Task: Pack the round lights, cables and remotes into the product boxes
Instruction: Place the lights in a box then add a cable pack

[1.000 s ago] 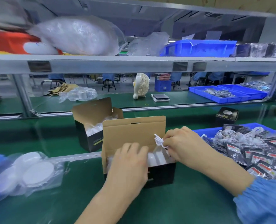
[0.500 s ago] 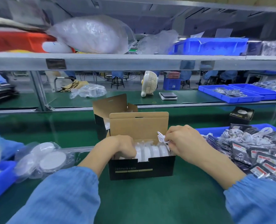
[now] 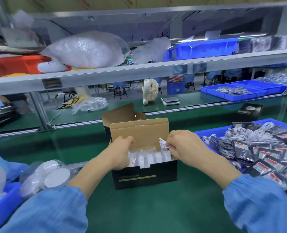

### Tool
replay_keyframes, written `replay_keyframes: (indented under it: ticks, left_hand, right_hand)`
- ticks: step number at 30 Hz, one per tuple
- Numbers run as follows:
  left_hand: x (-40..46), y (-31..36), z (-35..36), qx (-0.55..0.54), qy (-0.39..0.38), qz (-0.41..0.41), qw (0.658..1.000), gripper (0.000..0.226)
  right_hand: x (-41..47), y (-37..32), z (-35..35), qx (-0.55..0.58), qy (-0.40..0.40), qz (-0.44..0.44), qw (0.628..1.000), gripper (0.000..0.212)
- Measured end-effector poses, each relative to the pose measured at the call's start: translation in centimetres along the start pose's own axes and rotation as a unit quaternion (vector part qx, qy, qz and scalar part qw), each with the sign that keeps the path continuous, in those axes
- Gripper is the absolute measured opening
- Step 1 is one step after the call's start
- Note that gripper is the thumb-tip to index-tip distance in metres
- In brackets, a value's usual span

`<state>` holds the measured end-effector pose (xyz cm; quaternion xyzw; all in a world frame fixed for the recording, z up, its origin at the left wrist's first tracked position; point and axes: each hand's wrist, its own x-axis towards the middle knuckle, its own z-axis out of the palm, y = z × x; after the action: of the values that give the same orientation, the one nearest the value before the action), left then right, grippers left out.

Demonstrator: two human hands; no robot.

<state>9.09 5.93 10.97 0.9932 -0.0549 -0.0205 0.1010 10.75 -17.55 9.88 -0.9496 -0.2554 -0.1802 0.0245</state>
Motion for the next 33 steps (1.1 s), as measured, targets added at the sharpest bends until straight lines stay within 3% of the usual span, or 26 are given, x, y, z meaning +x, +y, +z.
replay_keyframes:
  ticks: [3, 6, 9, 15, 17, 20, 24, 28, 33]
  left_hand:
    - [0.0, -0.9, -1.5, 0.023, -0.031, 0.046, 0.998, 0.076]
    - [0.1, -0.9, -1.5, 0.110, -0.083, 0.011, 0.990, 0.058]
    - [0.3, 0.1, -0.7, 0.139, -0.053, -0.023, 0.989, 0.032]
    - [1.0, 1.6, -1.3, 0.107, 0.043, -0.044, 0.992, 0.025]
    - [1.4, 1.0, -2.7, 0.083, 0.046, -0.014, 0.995, 0.042]
    - [1.1, 0.3, -3.9, 0.114, -0.017, 0.064, 0.991, 0.058]
    - [0.7, 0.2, -3.1, 0.216, -0.022, 0.158, 0.963, 0.048]
    - [0.6, 0.0, -1.7, 0.360, 0.006, 0.215, 0.908, 0.032]
    - [0.4, -0.7, -0.7, 0.345, 0.012, 0.211, 0.914, 0.036]
  right_hand:
    - [0.2, 0.1, 0.0, 0.001, 0.009, 0.003, 1.000, 0.029]
    - [0.3, 0.1, 0.0, -0.007, 0.018, 0.002, 1.000, 0.028]
    - [0.3, 0.0, 0.1, -0.003, 0.021, 0.006, 1.000, 0.028]
    - [0.0, 0.3, 0.3, 0.010, 0.019, 0.012, 1.000, 0.029]
    - [0.1, 0.4, 0.3, 0.014, 0.021, 0.011, 1.000, 0.028]
    - [0.0, 0.5, 0.2, 0.027, 0.026, 0.014, 0.999, 0.028]
    - [-0.3, 0.5, 0.4, 0.038, 0.039, 0.010, 0.998, 0.026]
    - [-0.2, 0.6, 0.4, 0.045, 0.037, 0.010, 0.998, 0.026]
    - [-0.4, 0.6, 0.4, 0.059, 0.040, 0.008, 0.997, 0.026]
